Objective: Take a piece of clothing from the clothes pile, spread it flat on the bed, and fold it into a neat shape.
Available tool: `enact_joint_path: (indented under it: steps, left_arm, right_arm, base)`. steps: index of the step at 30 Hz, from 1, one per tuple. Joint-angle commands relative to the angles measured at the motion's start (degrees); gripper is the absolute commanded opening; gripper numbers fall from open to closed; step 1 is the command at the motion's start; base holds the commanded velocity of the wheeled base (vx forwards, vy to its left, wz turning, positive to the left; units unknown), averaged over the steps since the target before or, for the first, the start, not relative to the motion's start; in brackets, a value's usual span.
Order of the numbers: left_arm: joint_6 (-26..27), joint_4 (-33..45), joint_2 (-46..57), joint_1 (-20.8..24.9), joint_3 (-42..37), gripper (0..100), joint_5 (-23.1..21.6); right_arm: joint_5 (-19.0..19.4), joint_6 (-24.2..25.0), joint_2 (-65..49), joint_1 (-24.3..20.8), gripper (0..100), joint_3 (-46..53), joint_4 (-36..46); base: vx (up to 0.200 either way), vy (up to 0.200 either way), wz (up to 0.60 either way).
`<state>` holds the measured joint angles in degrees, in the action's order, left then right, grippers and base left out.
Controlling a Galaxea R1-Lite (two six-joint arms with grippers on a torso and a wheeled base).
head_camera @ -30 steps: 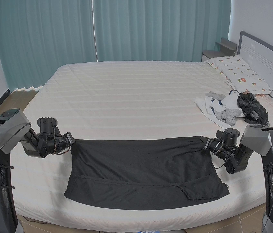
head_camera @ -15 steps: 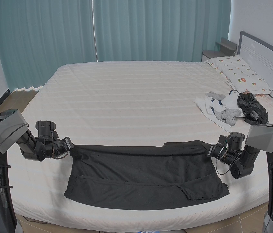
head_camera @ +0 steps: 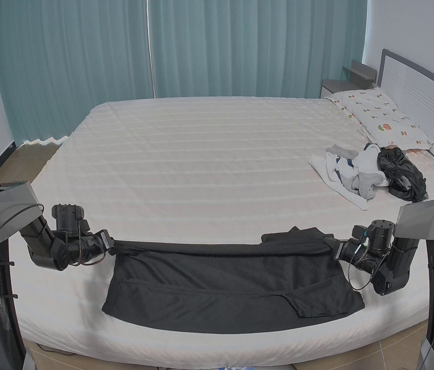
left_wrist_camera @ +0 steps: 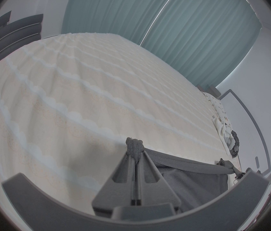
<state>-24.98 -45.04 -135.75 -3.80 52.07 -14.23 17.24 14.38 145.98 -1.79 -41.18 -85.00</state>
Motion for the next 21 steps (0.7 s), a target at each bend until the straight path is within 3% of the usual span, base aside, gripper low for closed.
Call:
enact_joint_path:
  steps: [1, 14, 21]
  left_arm:
    - [1.2, -0.2, 1.3, -0.6, -3.3, 0, -0.4]
    - [6.6, -0.6, 2.1, -1.3, -8.9, 0, -0.4]
    - [8.8, -0.5, 2.2, -2.0, -10.7, 0, -0.4]
  right_arm:
    - [0.4, -0.3, -0.4, 0.6, 0, 2.5, -0.2]
    - [2.8, -2.2, -0.4, 1.4, 0, 10.2, -3.9]
    - [6.0, -3.5, -1.9, 2.2, 0, 13.8, -4.4]
  base:
    - [0.0, 0.0, 0.0]
    - [0.0, 0.0, 0.0]
    - [0.0, 0.0, 0.0]
